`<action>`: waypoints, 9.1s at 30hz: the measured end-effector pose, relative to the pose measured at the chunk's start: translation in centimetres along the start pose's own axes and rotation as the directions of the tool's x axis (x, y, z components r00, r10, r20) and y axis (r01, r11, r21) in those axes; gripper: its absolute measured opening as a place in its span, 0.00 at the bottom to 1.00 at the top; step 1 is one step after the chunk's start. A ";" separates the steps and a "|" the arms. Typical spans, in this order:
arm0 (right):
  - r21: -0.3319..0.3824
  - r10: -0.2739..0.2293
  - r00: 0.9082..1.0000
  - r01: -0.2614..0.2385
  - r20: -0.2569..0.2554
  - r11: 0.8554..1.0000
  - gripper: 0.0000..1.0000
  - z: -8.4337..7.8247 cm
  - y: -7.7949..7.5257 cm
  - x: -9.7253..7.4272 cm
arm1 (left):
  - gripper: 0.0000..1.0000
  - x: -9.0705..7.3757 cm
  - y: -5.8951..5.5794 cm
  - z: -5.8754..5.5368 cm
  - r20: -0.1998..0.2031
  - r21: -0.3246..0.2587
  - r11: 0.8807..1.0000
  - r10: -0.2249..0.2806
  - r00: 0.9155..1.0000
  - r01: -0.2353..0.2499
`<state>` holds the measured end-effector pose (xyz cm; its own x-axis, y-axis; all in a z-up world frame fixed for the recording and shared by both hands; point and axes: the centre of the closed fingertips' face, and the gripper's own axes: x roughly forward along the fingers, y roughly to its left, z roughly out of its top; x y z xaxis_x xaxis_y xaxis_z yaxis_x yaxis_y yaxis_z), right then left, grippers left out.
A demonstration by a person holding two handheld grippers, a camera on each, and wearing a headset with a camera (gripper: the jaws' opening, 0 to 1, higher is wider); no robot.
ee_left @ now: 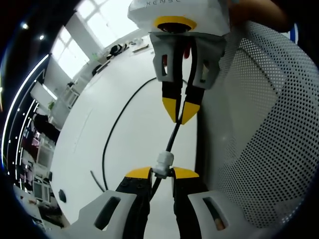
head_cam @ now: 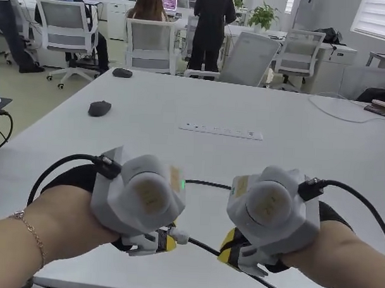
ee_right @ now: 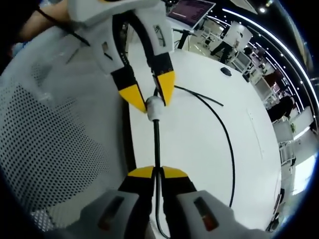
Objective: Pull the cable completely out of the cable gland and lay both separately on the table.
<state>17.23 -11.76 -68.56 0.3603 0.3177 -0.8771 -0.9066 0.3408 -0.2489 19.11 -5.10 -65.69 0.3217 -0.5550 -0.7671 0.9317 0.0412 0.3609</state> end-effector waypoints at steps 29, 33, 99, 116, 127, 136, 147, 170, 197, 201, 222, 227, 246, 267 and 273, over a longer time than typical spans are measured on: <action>-0.030 0.036 0.964 -0.029 0.264 0.999 0.03 5.0 0.7 -1.8 | 0.16 -0.1 -0.5 2.2 0.097 0.009 1.000 -0.025 0.995 0.024; -0.020 0.026 0.980 -0.022 0.195 1.000 0.03 3.7 0.4 -1.3 | 0.16 0.1 -0.2 1.4 0.054 0.028 1.000 -0.009 0.998 0.008; -0.025 -0.036 0.971 0.043 0.236 0.999 0.12 4.9 -0.4 -1.8 | 0.17 -0.6 0.1 2.5 0.098 0.057 0.998 0.013 0.995 -0.018; -0.046 -0.013 0.963 0.026 0.269 0.999 0.03 5.4 0.1 -2.2 | 0.17 -0.4 -0.2 2.9 0.114 0.065 0.998 -0.002 0.993 -0.005; -0.015 -0.048 0.988 0.051 0.148 0.999 0.03 2.9 -1.0 -1.1 | 0.17 -0.5 0.7 1.5 0.060 0.035 0.999 0.028 0.998 -0.030; 0.029 -0.065 0.998 0.064 0.019 0.997 0.03 0.2 -1.5 -0.4 | 0.17 -0.6 0.9 1.5 0.064 0.031 0.999 0.039 0.997 -0.041; 0.015 -0.027 0.992 0.025 0.127 1.000 0.14 2.5 -0.7 -0.9 | 0.17 -0.8 0.8 2.1 0.092 0.024 0.999 0.038 0.995 -0.040; 0.034 -0.067 0.996 0.069 -0.061 0.997 0.02 -1.5 -1.6 -0.2 | 0.17 -0.7 1.2 1.5 0.061 0.057 0.996 0.064 0.996 -0.067; -0.045 -0.035 0.994 0.040 0.107 0.998 0.03 2.2 -0.7 -0.7 | 0.17 -0.6 0.4 2.6 0.108 0.074 0.997 0.028 0.994 -0.036; -0.010 -0.053 0.998 0.053 0.015 0.999 0.03 0.3 -1.2 -0.3 | 0.17 -0.7 0.7 2.3 0.102 0.049 0.998 0.037 0.994 -0.042; -0.033 -0.048 0.990 0.052 0.134 0.998 0.13 3.0 -0.8 -1.0 | 0.17 -1.0 0.5 2.7 0.117 0.070 0.996 0.037 0.992 -0.045; 0.001 -0.029 0.995 0.029 0.101 1.000 0.03 2.0 -0.8 -0.7 | 0.17 -1.0 0.5 2.8 0.118 0.076 0.996 0.039 0.992 -0.048; 0.071 -0.061 0.997 0.065 -0.052 0.995 0.04 -1.3 -1.7 -0.3 | 0.17 -1.6 2.0 2.6 0.133 0.016 0.995 0.093 0.987 -0.096; 0.050 -0.090 0.994 0.087 0.066 0.995 0.03 1.1 -2.1 -0.9 | 0.17 -1.9 2.5 2.7 0.146 0.003 0.993 0.115 0.983 -0.117; 0.086 -0.103 0.995 0.102 0.008 0.991 0.03 -0.4 -2.7 -0.8 | 0.17 -2.0 3.0 2.4 0.130 -0.008 0.990 0.140 0.982 -0.140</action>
<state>19.33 -13.30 -67.38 0.4530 0.2877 -0.8438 -0.8431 0.4460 -0.3005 20.86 -5.87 -61.79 0.4242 -0.6470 -0.6336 0.8787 0.1251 0.4606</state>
